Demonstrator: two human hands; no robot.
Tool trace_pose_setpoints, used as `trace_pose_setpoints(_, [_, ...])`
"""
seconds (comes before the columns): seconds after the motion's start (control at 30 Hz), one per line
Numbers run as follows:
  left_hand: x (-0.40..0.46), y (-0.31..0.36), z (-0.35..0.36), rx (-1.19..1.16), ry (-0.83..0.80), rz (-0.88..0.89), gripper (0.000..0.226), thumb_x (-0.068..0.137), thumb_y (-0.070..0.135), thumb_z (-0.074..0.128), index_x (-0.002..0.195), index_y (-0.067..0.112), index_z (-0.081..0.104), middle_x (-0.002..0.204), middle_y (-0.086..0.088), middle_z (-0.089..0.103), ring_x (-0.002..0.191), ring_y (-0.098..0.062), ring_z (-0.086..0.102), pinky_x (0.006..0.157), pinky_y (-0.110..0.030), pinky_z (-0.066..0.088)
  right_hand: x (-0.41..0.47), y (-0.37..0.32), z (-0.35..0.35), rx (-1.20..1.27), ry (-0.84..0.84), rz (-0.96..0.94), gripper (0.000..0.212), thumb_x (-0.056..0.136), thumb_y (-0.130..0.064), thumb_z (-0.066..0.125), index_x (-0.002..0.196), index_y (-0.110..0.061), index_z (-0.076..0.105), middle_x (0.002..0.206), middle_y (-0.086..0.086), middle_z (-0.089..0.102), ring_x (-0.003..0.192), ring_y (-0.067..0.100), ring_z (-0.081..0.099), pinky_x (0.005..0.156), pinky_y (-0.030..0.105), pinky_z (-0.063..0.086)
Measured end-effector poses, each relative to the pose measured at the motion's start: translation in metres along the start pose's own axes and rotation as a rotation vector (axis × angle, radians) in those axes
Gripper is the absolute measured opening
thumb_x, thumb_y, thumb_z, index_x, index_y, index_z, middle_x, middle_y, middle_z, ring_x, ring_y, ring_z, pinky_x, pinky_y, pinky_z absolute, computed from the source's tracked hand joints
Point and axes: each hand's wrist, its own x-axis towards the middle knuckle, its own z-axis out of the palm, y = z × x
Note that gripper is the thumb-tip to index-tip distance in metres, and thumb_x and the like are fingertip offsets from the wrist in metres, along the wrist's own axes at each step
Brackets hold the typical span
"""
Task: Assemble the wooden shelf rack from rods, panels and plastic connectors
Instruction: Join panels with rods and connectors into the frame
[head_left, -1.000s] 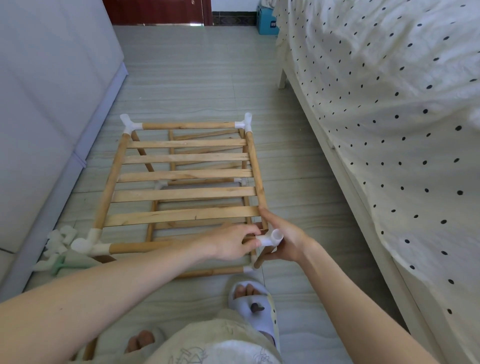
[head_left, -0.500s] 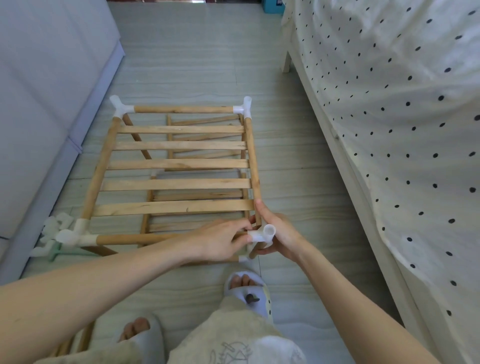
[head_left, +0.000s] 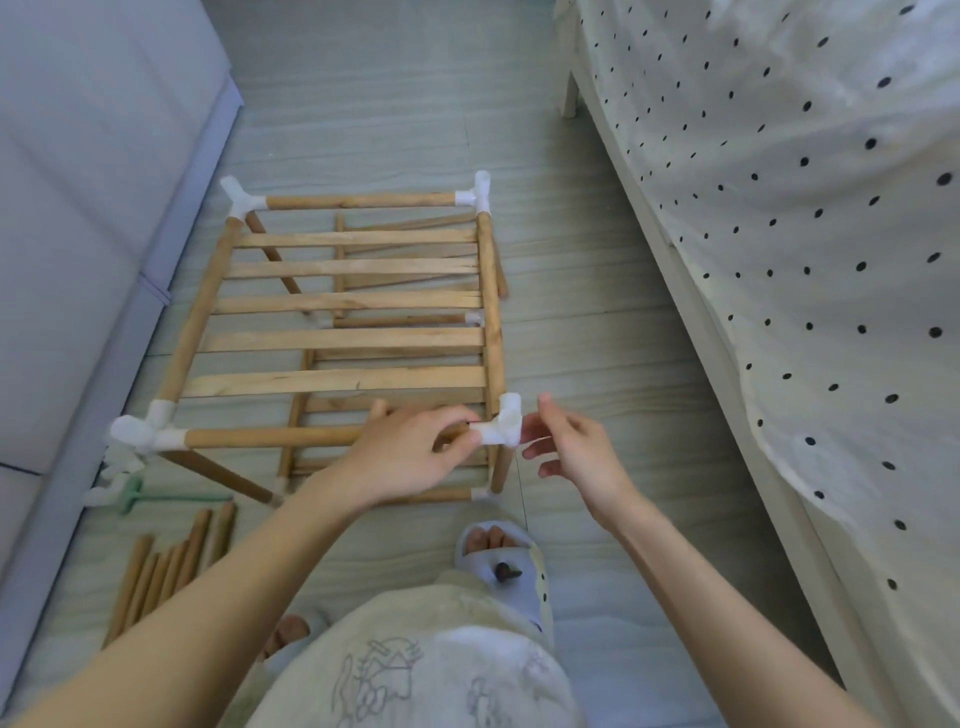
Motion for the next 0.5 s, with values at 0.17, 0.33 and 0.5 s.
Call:
trace_pose_setpoints(0.17, [-0.003, 0.009, 0.011, 0.037, 0.11, -0.076, 0.039, 0.092, 0.06, 0.027, 0.115, 0.042, 0.053, 0.106, 0.012, 0.06, 0.106, -0.017, 0.049, 0.066, -0.034, 0.009, 0.0, -0.02, 0.004, 0.013, -0.143, 0.22, 0.039, 0.088, -0.047, 0.058, 0.097, -0.01, 0.068, 0.083, 0.002, 0.062, 0.073, 0.016, 0.059, 0.067, 0.024, 0.053])
trace_pose_setpoints(0.33, [-0.001, 0.011, 0.015, -0.013, 0.083, -0.127, 0.033, 0.093, 0.057, 0.03, 0.111, 0.042, 0.053, 0.099, 0.01, 0.058, 0.106, -0.019, 0.045, 0.067, -0.033, 0.011, 0.001, -0.016, 0.005, 0.134, -0.147, 0.202, 0.037, 0.093, -0.032, 0.056, 0.11, 0.0, 0.064, 0.097, 0.011, 0.062, 0.083, 0.019, 0.058, 0.077, 0.023, 0.053])
trace_pose_setpoints(0.5, [0.0, 0.012, 0.014, -0.021, 0.062, -0.137, 0.029, 0.094, 0.056, 0.031, 0.108, 0.043, 0.053, 0.085, 0.014, 0.049, 0.1, -0.017, 0.042, 0.072, -0.034, 0.014, -0.003, -0.02, 0.004, 0.091, -0.143, 0.197, 0.033, 0.094, -0.033, 0.055, 0.107, -0.004, 0.064, 0.096, 0.009, 0.061, 0.079, 0.018, 0.056, 0.07, 0.023, 0.053])
